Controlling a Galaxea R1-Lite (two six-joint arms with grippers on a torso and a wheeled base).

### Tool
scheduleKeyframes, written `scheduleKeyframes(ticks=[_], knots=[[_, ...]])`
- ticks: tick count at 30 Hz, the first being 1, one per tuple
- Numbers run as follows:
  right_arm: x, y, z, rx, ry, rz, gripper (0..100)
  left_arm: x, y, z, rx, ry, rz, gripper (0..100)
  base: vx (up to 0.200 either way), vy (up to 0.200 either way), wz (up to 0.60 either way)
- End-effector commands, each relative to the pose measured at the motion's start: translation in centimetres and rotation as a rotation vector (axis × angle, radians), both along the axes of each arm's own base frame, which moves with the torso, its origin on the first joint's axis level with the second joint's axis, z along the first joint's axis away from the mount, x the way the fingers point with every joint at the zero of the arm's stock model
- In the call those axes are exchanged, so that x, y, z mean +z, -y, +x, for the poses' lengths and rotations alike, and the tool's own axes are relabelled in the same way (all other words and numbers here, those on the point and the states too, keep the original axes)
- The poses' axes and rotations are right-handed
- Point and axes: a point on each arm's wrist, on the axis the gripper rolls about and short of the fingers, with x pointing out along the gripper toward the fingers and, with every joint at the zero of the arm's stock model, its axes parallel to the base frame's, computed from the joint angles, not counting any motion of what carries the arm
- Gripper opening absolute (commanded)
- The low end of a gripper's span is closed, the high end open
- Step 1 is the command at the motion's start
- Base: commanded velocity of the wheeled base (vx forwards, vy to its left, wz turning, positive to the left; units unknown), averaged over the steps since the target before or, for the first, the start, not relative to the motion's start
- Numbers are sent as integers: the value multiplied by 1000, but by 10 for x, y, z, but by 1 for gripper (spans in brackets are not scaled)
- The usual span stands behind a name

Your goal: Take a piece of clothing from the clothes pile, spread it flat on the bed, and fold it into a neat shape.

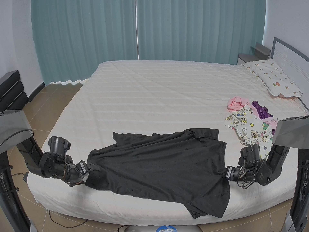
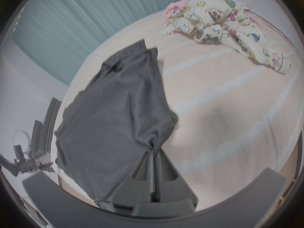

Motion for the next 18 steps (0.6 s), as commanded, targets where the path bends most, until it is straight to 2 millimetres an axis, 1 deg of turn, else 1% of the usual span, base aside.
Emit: scheduleKeyframes(ticks=[1, 5, 9, 15, 18], knots=[[5, 18, 4, -59, 46, 9, 0, -7, 9, -9, -41, -35, 22, 100, 0, 0, 0], [7, 25, 7, -75, 76, 18, 0, -9, 17, -9, -41, -34, 73, 100, 0, 0, 0], [7, 25, 9, -77, 99, 23, 0, -14, 23, -7, -37, -36, 121, 100, 0, 0, 0], [11, 23, 13, -71, 123, 26, 0, -24, 42, 1, -48, -36, 211, 100, 0, 0, 0], [12, 24, 14, -74, 129, 26, 0, -29, 46, 5, -40, -34, 247, 100, 0, 0, 0]])
